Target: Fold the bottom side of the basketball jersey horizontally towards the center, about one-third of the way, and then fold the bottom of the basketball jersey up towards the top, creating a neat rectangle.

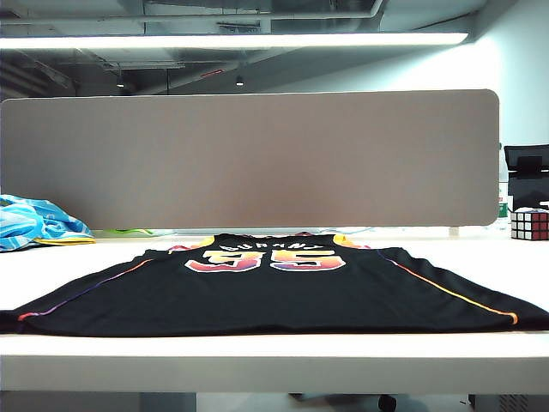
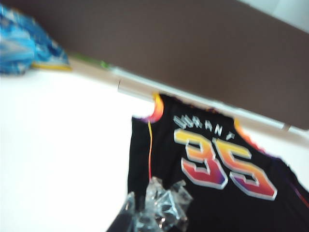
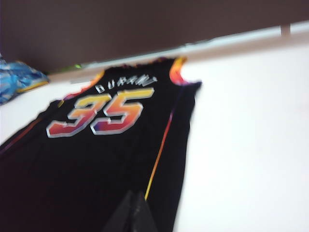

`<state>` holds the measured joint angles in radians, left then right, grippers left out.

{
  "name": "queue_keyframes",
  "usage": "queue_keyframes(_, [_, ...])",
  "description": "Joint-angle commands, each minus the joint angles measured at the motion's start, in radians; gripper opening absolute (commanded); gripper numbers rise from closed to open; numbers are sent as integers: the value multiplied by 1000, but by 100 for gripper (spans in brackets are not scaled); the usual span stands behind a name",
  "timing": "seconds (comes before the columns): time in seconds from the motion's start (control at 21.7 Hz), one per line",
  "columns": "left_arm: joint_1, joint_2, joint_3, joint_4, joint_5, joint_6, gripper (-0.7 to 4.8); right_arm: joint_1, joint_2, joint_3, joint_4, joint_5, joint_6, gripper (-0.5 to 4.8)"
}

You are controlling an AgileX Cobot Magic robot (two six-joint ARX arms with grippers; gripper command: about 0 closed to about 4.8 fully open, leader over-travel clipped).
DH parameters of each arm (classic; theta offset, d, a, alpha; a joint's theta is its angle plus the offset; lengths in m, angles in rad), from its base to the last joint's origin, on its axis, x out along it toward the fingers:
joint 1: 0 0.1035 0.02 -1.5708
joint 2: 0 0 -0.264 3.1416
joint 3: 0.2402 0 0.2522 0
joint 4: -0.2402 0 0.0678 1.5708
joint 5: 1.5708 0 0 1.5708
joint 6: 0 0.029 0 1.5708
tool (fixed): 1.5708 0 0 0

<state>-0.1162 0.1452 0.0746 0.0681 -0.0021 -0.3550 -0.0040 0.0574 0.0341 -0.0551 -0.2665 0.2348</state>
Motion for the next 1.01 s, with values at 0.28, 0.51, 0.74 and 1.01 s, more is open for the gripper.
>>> queue_keyframes(0.28, [1, 415, 206, -31, 123, -12, -6, 0, 332, 212, -80, 22, 57, -4])
queue_keyframes(0.51, [3, 644, 323, -114, 250, 35, -6, -1, 559, 387, -245, 20, 2, -3])
queue_keyframes(0.74, [12, 859, 443, -224, 340, 77, -6, -11, 822, 568, -397, -29, -60, -3])
queue_keyframes(1.01, [155, 1072, 525, -343, 534, 145, -5, -30, 1093, 671, -447, -176, -79, -3])
